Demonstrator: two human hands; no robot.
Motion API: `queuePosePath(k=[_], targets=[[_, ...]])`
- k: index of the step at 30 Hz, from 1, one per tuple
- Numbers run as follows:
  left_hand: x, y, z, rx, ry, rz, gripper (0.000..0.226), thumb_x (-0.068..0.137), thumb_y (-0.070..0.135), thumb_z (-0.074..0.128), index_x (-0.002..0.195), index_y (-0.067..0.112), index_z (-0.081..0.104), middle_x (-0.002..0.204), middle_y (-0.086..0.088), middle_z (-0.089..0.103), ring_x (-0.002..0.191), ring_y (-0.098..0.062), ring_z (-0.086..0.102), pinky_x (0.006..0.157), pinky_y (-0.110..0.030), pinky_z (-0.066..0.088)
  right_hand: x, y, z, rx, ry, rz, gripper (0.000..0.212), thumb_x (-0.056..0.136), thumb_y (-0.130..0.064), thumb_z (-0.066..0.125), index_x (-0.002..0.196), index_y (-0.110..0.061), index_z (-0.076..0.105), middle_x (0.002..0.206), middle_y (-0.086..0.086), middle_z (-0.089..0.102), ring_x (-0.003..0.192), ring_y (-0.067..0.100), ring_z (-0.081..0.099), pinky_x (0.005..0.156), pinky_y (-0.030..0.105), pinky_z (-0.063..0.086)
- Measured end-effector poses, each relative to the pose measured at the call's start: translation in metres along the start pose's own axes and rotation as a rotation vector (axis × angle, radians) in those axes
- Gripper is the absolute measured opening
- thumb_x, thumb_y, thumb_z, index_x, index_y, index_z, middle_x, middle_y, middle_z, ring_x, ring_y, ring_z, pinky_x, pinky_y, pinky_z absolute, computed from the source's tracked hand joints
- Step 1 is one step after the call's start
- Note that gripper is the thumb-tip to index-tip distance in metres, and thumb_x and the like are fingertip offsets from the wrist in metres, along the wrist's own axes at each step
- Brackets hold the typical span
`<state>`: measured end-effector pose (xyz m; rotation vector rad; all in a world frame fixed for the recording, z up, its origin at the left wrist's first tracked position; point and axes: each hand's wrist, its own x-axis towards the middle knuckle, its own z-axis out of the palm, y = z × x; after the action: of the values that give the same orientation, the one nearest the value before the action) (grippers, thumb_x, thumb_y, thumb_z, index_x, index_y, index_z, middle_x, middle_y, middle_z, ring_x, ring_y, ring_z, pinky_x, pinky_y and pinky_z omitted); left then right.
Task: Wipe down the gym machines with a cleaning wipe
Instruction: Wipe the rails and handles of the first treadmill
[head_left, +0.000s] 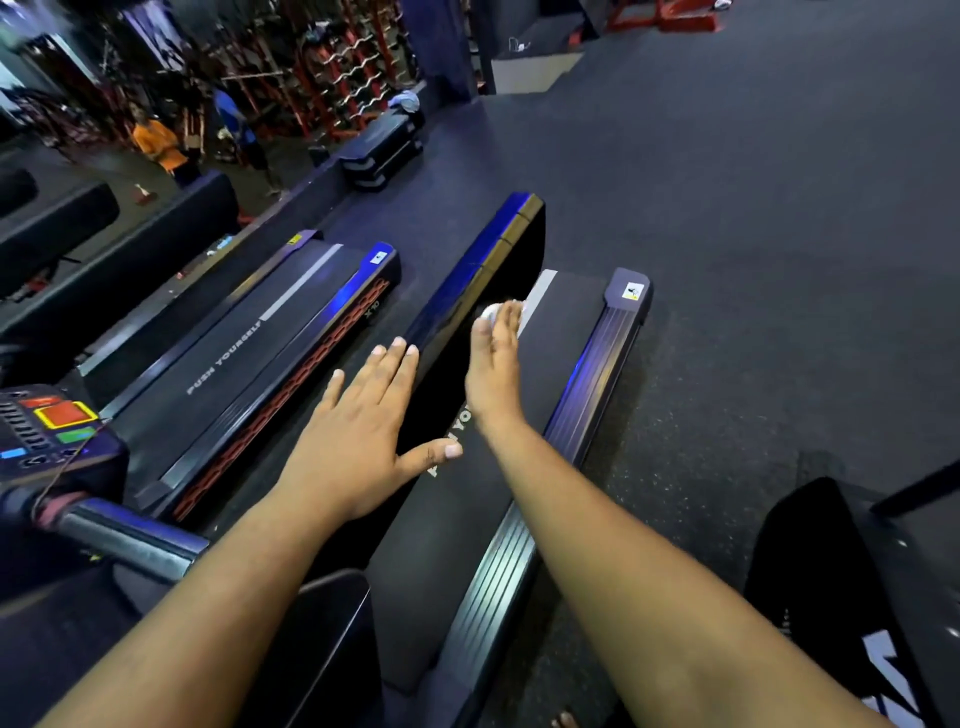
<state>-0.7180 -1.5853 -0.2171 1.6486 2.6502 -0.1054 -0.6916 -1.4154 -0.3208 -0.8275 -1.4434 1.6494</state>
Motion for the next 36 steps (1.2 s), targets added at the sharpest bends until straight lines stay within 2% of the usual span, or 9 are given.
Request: queuePosePath(k=[4,7,12,16,18,25,30,32,36], targets=[[-0.011,-0.004,0.001,-0.005,-0.002,0.005,0.115,0.076,0.094,0.016,0.163,0.023,-0.006,0.17,0.008,-0.012,0.155,-0.007,-0.012,0.127,-0.046,0.004,-0.031,-0.002,0.002,0.336,0.044,0.223,0.058,0.107,-0.046,0.042,0.158,-0.019,0.032,0.163,-0.006,0.033,0.143,-0.003,0.029,0.118,0.021,0.022],[-0.018,-0.005,0.001,-0.012,0.003,-0.009,0.115,0.075,0.094,0.015,0.163,0.023,-0.006,0.169,0.009,-0.012,0.155,-0.007,-0.012,0.127,-0.045,0.005,-0.079,0.0,0.014,0.385,0.003,0.229,0.059,0.106,-0.04,0.048,0.159,-0.02,0.03,0.163,-0.009,0.03,0.146,-0.001,0.028,0.123,0.027,0.022],[-0.022,-0.005,-0.003,-0.052,-0.018,-0.036,0.117,0.072,0.097,0.008,0.162,0.024,-0.006,0.168,0.011,-0.014,0.154,-0.004,-0.013,0.128,-0.042,0.003,-0.105,-0.006,0.031,-0.142,-0.145,-0.235,0.073,0.106,-0.041,0.039,0.161,-0.01,0.002,0.167,-0.004,-0.01,0.156,0.014,-0.011,0.127,0.029,-0.003],[-0.036,-0.011,-0.003,-0.07,-0.035,-0.025,0.118,0.071,0.1,0.0,0.161,0.025,-0.007,0.168,0.01,-0.013,0.155,-0.006,-0.013,0.128,-0.044,0.005,-0.154,0.037,0.019,-0.189,-0.289,-0.426,0.069,0.109,-0.027,0.041,0.16,-0.003,0.001,0.17,0.004,-0.014,0.156,0.029,-0.01,0.126,0.055,0.008],[-0.043,-0.014,0.0,-0.044,-0.038,-0.014,0.116,0.073,0.099,0.003,0.162,0.024,-0.006,0.169,0.009,-0.012,0.155,-0.008,-0.012,0.128,-0.047,0.008,-0.156,0.05,0.015,-0.189,-0.313,-0.48,0.069,0.109,-0.037,0.034,0.16,-0.001,0.004,0.17,0.007,-0.012,0.156,0.033,-0.007,0.124,0.061,0.011],[-0.059,-0.018,0.0,-0.016,-0.064,0.006,0.116,0.074,0.1,0.005,0.161,0.025,-0.009,0.168,0.008,-0.015,0.155,-0.008,-0.014,0.128,-0.047,0.007,-0.086,0.018,0.025,-0.061,-0.063,-0.179,0.067,0.107,-0.038,0.035,0.16,-0.004,0.012,0.17,0.006,0.0,0.156,0.011,-0.005,0.128,0.042,0.005],[-0.068,-0.027,0.002,-0.052,-0.043,0.051,0.116,0.076,0.099,0.011,0.162,0.024,-0.007,0.168,0.01,-0.014,0.155,-0.007,-0.013,0.128,-0.045,0.006,-0.169,0.038,0.046,0.314,-0.099,0.089,0.071,0.104,-0.048,0.046,0.162,-0.022,0.016,0.166,-0.02,0.015,0.151,-0.003,0.017,0.127,0.044,0.016],[-0.074,-0.029,0.003,-0.072,-0.038,0.061,0.117,0.075,0.099,0.01,0.162,0.024,-0.006,0.168,0.011,-0.013,0.155,-0.006,-0.013,0.128,-0.043,0.005,-0.204,0.036,0.056,0.322,-0.119,0.081,0.075,0.1,-0.06,0.046,0.161,-0.029,0.013,0.168,-0.019,0.011,0.153,0.0,0.014,0.127,0.046,0.017],[-0.089,-0.036,0.005,-0.079,-0.038,0.061,0.117,0.073,0.099,0.008,0.162,0.025,-0.007,0.169,0.01,-0.012,0.155,-0.005,-0.013,0.128,-0.043,0.005,-0.218,0.03,0.052,-0.007,-0.111,-0.158,0.061,0.108,-0.025,0.041,0.16,-0.018,0.011,0.169,-0.007,0.003,0.156,0.008,0.0,0.127,0.028,0.009]])
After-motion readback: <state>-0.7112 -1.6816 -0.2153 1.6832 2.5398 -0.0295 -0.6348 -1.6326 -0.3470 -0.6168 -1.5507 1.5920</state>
